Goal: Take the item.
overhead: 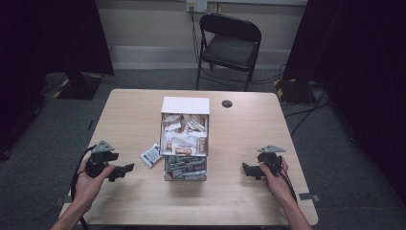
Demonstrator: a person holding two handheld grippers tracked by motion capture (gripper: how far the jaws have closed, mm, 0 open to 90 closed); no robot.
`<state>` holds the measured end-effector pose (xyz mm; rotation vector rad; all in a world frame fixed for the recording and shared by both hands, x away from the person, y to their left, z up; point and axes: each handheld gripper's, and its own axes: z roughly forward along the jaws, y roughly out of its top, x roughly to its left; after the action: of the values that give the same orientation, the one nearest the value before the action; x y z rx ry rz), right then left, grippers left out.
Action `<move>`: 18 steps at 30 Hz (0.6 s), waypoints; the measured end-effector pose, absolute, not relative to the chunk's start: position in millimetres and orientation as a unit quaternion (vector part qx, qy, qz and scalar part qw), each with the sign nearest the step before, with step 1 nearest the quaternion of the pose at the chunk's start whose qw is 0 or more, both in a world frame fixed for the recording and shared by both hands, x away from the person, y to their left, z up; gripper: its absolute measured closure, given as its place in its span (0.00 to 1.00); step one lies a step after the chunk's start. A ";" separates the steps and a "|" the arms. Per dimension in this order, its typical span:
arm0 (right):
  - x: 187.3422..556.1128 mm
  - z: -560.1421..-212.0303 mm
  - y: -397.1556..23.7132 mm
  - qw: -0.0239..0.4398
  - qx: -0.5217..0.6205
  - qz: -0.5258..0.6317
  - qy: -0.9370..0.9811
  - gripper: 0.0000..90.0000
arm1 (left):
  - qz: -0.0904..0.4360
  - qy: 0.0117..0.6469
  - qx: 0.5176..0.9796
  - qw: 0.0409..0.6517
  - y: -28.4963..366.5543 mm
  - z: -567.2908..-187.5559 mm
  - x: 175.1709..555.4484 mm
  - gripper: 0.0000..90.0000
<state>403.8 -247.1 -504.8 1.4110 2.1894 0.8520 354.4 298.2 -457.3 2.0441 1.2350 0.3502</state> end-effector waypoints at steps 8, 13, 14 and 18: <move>403.7 -504.8 -247.1 0.200 0.505 0.305 0.783 0.00 | 0.136 0.518 0.777 0.331 321.2 -471.6 348.1 0.20; 403.7 -504.8 -247.0 0.200 0.505 0.305 0.783 0.00 | 0.146 0.541 0.770 0.307 336.8 -482.6 344.6 0.20; 403.7 -504.8 -247.1 0.200 0.505 0.305 0.783 0.00 | 0.149 0.550 0.763 0.305 339.5 -486.5 345.6 0.20; 403.7 -504.8 -247.0 0.200 0.505 0.305 0.783 0.00 | 0.146 0.565 0.756 0.296 348.2 -495.7 345.7 0.20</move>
<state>403.7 -247.0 -504.8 1.4116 2.1881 0.8515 345.7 348.2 -495.7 2.0114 1.5036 0.3883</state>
